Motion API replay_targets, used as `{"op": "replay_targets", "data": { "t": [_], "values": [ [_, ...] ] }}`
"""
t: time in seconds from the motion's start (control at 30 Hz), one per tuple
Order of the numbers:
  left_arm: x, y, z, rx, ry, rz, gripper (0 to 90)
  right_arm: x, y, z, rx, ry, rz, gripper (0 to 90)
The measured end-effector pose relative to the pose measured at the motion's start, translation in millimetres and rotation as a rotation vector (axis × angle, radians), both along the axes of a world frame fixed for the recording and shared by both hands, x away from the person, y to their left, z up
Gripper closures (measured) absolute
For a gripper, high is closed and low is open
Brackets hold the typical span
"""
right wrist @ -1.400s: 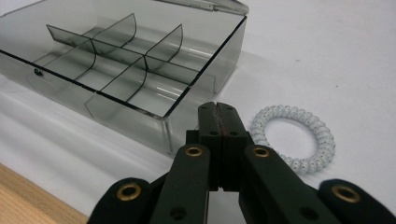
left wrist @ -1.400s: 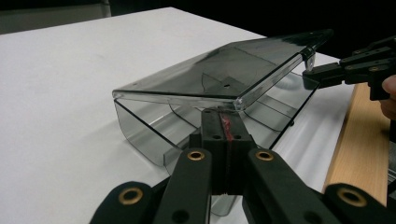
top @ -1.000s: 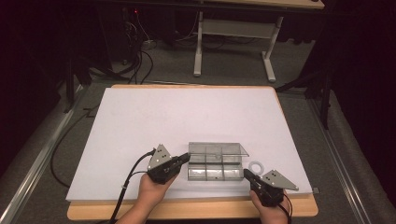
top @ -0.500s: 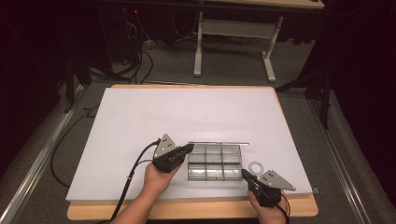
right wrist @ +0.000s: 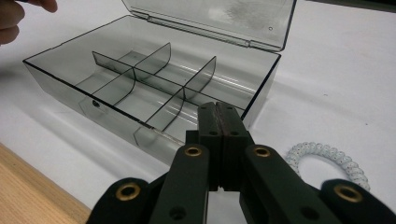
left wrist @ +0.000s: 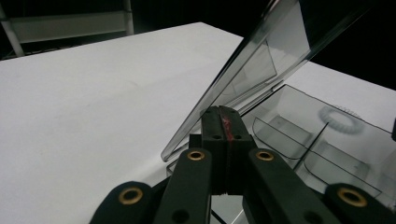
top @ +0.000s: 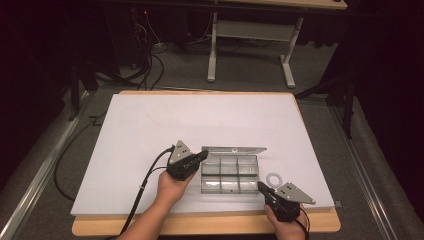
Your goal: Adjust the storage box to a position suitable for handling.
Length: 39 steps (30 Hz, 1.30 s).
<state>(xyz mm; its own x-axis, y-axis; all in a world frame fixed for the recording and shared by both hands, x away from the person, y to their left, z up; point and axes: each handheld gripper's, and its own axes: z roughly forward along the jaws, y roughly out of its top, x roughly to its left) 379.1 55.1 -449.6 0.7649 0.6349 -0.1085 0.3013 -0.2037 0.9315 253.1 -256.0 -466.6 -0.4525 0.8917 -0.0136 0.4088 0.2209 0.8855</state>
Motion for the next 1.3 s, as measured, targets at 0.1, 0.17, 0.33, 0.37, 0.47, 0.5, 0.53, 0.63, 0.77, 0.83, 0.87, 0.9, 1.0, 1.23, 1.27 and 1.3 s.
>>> {"op": "replay_targets", "data": {
  "t": [0.1, 0.17, 0.33, 0.37, 0.47, 0.5, 0.53, 0.63, 0.77, 0.83, 0.87, 0.9, 1.0, 1.23, 1.27, 1.3],
  "values": [
    [1.5, -0.4, -1.5, 0.006, -0.001, 0.003, 89.9, 0.2, 0.2, -0.4, 0.003, 0.000, 0.002, 90.0],
    [2.7, -1.3, -3.2, 0.011, -0.001, 0.008, 89.9, 0.2, 0.3, -0.5, 0.002, 0.000, 0.001, 90.0],
    [4.9, -3.4, -5.7, 0.017, -0.003, 0.020, 89.9, 0.3, 0.0, -0.7, 0.005, -0.001, 0.003, 90.0],
    [4.9, -3.4, -5.7, 0.017, -0.003, 0.020, 89.9, 0.3, 0.0, -0.7, 0.005, -0.001, 0.003, 90.0],
    [7.9, -4.2, -8.3, 0.020, 0.002, 0.028, 89.9, 0.3, 0.0, -0.8, 0.005, -0.001, 0.002, 90.0],
    [9.5, -4.9, -9.7, 0.023, -0.001, 0.035, 89.9, 0.4, -0.1, -0.9, 0.006, -0.002, 0.003, 90.0],
    [9.5, -4.9, -9.7, 0.023, -0.001, 0.035, 89.9, 0.4, -0.1, -0.9, 0.006, -0.002, 0.003, 90.0],
    [12.5, -4.8, -11.0, 0.023, 0.004, 0.046, 89.9, 0.3, -0.1, -1.0, 0.007, -0.002, 0.002, 90.0],
    [15.3, -4.4, -13.3, 0.029, 0.014, 0.055, 89.9, 0.4, 0.1, -1.1, 0.008, -0.002, 0.001, 89.8],
    [16.2, -4.9, -15.5, 0.047, 0.011, 0.061, 89.9, 0.5, 0.2, -1.2, 0.009, -0.002, 0.002, 89.5],
    [16.2, -4.9, -15.5, 0.047, 0.011, 0.061, 89.9, 0.5, 0.2, -1.2, 0.009, -0.002, 0.002, 89.5],
    [16.3, -5.1, -15.9, 0.050, 0.012, 0.062, 89.9, 0.5, 0.3, -1.2, 0.009, -0.003, 0.003, 89.5],
    [16.0, -5.1, -16.6, 0.057, 0.016, 0.065, 89.9, 0.7, 0.2, -1.3, 0.010, -0.003, 0.003, 89.4],
    [11.3, -1.7, -15.2, 0.062, 0.010, 0.064, 89.6, 0.9, -0.5, -1.7, 0.014, -0.004, 0.009, 88.6],
    [11.3, -1.7, -15.2, 0.062, 0.010, 0.064, 89.3, 0.9, -0.3, -1.7, 0.014, -0.004, 0.008, 88.4],
    [9.2, -0.1, -15.5, 0.065, 0.010, 0.065, 89.2, 1.0, -0.3, -1.6, 0.013, -0.004, 0.009, 88.2]
  ]
}}
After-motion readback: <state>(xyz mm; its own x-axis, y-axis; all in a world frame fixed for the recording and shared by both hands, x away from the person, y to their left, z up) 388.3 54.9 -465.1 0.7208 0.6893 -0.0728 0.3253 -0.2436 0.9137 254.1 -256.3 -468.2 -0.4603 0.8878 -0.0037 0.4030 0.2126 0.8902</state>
